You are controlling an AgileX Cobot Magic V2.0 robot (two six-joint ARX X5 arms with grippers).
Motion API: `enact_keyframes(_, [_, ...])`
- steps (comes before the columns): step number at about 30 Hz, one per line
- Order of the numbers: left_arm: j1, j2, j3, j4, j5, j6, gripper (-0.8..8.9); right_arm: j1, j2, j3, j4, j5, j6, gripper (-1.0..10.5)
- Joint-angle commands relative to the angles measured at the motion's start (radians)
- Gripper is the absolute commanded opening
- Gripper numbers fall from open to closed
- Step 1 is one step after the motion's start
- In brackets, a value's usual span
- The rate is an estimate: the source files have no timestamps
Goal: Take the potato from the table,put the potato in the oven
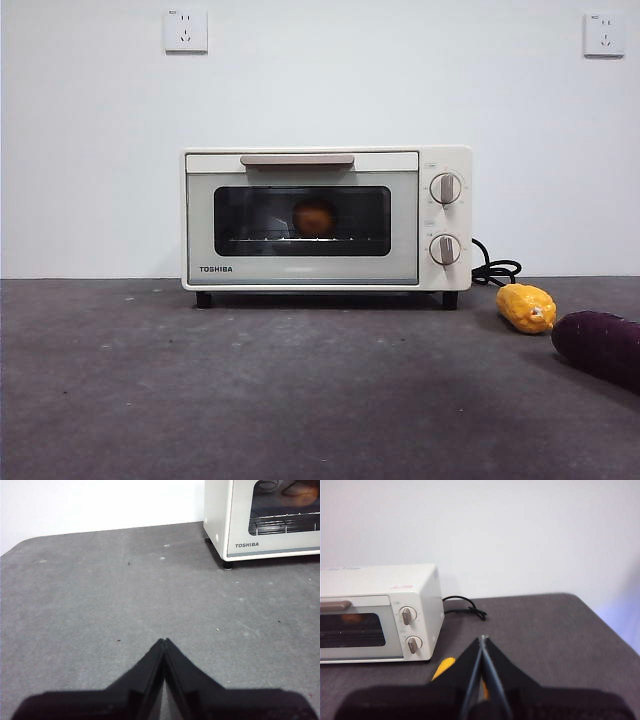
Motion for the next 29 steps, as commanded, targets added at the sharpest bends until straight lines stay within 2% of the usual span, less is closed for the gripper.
enact_keyframes(1, [0.002,0.000,-0.010,0.008,-0.003,0.011,-0.04,-0.041,-0.032,-0.077,0.082,-0.047,-0.066,0.0])
enact_keyframes(4, [0.002,0.000,-0.010,0.008,-0.003,0.011,-0.04,-0.069,-0.061,-0.164,0.175,-0.074,-0.101,0.0])
enact_keyframes(13, [0.002,0.000,-0.010,0.008,-0.003,0.011,-0.04,-0.035,-0.076,-0.383,0.396,-0.068,-0.100,0.0])
enact_keyframes(19, [0.002,0.000,-0.010,0.008,-0.003,0.011,-0.04,0.056,-0.106,-0.433,0.385,0.005,-0.101,0.0])
enact_keyframes(29, [0.002,0.000,-0.010,0.008,-0.003,0.011,-0.04,0.075,-0.120,-0.540,0.378,0.024,-0.101,0.0])
